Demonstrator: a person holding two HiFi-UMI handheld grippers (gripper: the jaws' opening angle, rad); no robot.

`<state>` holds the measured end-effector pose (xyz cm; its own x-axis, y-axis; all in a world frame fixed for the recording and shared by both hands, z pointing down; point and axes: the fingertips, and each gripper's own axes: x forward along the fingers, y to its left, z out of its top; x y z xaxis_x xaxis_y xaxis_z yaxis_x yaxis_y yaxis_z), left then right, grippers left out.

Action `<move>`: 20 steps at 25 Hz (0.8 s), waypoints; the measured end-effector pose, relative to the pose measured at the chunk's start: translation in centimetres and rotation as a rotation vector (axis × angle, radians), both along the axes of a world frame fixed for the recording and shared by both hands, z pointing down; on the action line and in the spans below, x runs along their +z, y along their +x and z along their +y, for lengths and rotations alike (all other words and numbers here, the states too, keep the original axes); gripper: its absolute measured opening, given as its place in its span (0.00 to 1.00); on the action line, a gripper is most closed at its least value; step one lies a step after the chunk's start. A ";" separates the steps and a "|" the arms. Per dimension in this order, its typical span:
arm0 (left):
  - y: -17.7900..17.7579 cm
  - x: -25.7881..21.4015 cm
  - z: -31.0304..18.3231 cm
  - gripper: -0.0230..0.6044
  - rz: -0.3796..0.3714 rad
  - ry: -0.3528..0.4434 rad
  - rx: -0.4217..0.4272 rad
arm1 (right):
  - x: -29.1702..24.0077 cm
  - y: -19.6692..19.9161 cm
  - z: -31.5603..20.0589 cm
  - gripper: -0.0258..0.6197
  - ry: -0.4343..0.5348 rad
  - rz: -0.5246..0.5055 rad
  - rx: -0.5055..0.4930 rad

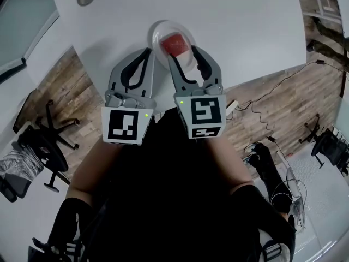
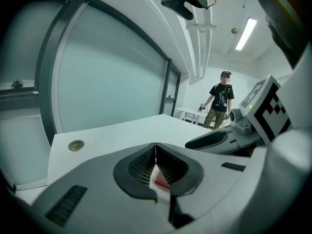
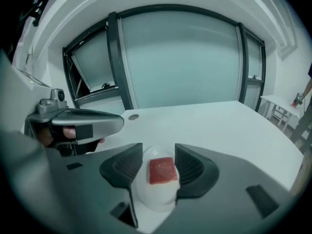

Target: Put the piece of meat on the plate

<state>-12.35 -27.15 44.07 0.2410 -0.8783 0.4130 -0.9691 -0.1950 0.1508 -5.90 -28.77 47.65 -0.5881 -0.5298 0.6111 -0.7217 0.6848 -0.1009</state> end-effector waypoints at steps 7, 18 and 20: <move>2.7 -6.0 0.2 0.04 -0.035 0.126 0.004 | -6.2 2.8 -0.2 0.11 0.142 -0.065 0.033; 5.6 -14.4 1.4 0.04 -0.075 0.309 -0.014 | -17.6 6.1 -0.2 0.04 0.378 -0.252 0.033; 5.6 -15.8 1.6 0.04 -0.081 0.345 -0.018 | -19.4 6.0 0.1 0.04 0.413 -0.279 0.024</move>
